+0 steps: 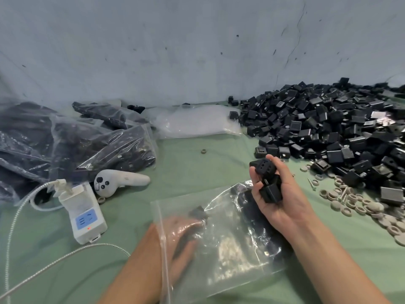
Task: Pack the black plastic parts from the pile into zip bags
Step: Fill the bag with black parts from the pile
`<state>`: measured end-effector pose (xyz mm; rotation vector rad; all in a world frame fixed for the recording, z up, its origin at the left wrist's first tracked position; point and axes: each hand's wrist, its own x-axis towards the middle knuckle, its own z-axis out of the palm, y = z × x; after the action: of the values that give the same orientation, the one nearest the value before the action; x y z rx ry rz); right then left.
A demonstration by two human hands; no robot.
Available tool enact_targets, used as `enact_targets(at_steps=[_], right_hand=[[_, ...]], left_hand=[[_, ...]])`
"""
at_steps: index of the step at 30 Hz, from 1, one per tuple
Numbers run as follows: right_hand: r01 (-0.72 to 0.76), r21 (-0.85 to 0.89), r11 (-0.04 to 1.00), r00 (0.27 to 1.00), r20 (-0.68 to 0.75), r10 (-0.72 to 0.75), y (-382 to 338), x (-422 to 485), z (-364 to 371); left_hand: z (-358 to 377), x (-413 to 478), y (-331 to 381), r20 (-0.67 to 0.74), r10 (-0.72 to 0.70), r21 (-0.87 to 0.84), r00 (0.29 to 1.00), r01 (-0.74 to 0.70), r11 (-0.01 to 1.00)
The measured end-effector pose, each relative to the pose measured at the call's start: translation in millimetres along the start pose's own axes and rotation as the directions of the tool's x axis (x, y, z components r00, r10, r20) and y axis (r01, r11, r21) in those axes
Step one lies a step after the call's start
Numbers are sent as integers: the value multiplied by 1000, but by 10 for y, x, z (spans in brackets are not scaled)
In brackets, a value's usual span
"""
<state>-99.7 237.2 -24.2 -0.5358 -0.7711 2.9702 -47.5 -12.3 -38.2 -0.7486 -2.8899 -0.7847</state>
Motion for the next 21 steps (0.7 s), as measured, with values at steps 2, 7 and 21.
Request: enact_targets(at_steps=[2,7,21], right_hand=[[-7,2,1000,1000,10,7,-2,6,-6],[-22,39,999,1000,21,21,-11,5,-12],[-70,33,997,997,-22,71,-65,40,59]], left_hand=[[52,3,-117,17,-24,50,1000,23,998],[108,172,-156,13,33,98,999,-34,995],[348,548,-13,-49,208,333,977,-180,926]])
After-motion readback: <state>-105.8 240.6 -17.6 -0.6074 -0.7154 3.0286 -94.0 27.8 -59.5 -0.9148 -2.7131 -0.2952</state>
